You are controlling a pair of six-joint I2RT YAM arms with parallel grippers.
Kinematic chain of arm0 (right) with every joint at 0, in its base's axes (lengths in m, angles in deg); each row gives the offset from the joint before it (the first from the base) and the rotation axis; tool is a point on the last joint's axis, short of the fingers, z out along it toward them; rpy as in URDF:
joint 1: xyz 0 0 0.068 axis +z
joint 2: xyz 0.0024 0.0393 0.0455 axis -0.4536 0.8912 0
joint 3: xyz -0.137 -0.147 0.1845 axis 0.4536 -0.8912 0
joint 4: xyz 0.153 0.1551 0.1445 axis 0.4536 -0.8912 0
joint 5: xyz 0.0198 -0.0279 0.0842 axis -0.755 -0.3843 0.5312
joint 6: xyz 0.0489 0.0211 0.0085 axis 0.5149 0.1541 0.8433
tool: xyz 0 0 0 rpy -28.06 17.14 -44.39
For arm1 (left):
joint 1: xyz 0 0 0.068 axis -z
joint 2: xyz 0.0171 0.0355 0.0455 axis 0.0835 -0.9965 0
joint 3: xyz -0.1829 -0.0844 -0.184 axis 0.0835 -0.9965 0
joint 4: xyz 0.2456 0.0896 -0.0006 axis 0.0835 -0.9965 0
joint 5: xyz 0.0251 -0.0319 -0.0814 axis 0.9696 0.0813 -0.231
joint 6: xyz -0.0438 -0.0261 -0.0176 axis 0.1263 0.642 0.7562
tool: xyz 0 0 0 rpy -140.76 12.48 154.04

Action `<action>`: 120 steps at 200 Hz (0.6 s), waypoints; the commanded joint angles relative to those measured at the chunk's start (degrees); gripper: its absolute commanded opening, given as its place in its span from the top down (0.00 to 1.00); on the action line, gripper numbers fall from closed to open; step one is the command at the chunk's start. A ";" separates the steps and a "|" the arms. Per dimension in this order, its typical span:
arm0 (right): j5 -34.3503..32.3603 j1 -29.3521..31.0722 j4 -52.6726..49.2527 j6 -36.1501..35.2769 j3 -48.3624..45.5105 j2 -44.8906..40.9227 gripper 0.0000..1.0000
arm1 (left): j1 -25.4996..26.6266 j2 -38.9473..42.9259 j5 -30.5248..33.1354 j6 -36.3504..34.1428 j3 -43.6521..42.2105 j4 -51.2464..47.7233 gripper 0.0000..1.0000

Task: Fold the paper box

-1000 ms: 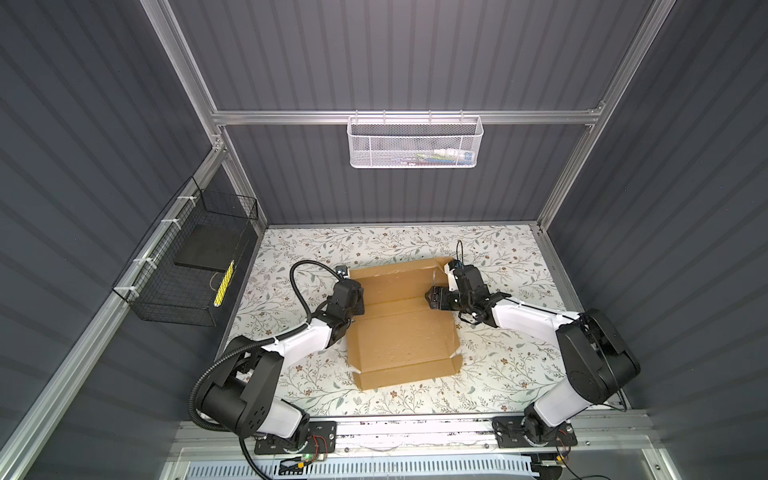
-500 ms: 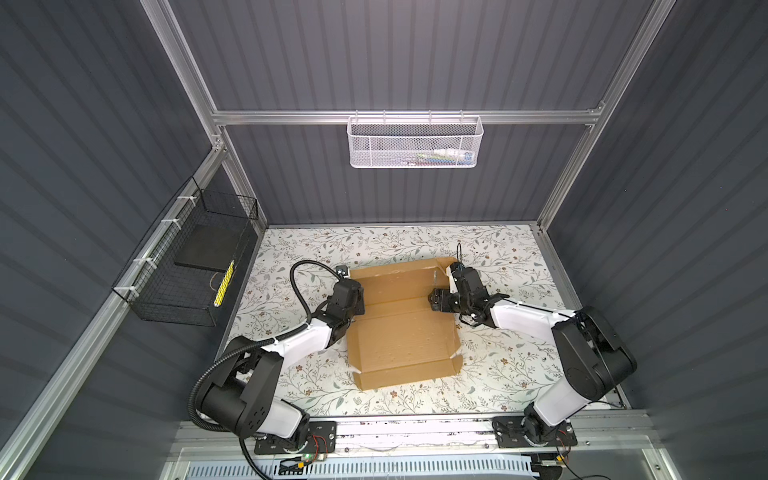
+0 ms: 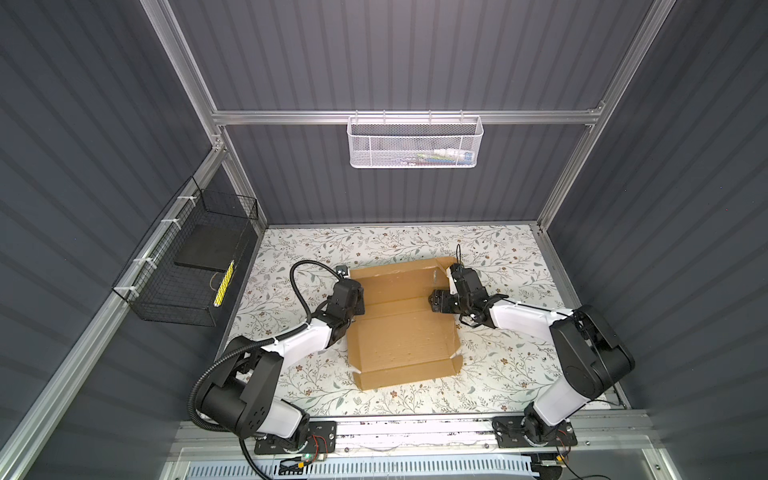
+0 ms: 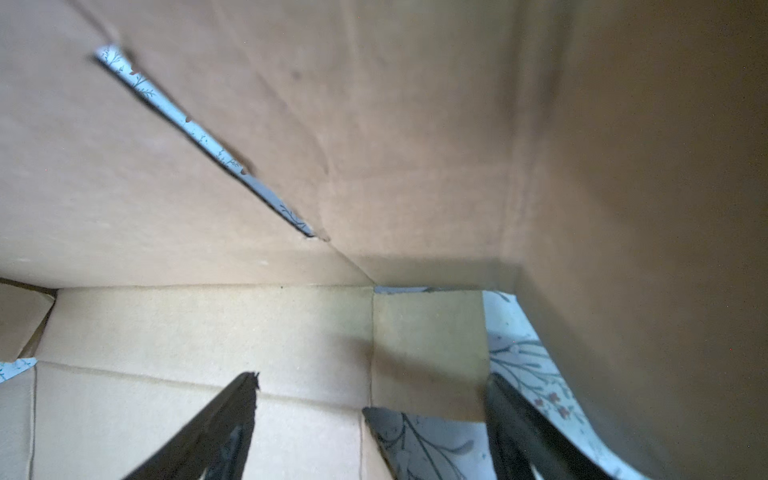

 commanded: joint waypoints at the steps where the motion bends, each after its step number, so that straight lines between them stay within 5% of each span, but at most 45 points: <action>1: -0.78 -0.27 0.14 -0.96 -0.39 0.55 0.14 | -0.30 1.26 -0.77 0.30 1.80 0.52 1.00; 120: 0.21 -0.28 0.15 -1.52 -0.48 0.55 0.12 | -0.38 1.43 -0.69 0.26 1.47 0.62 1.00</action>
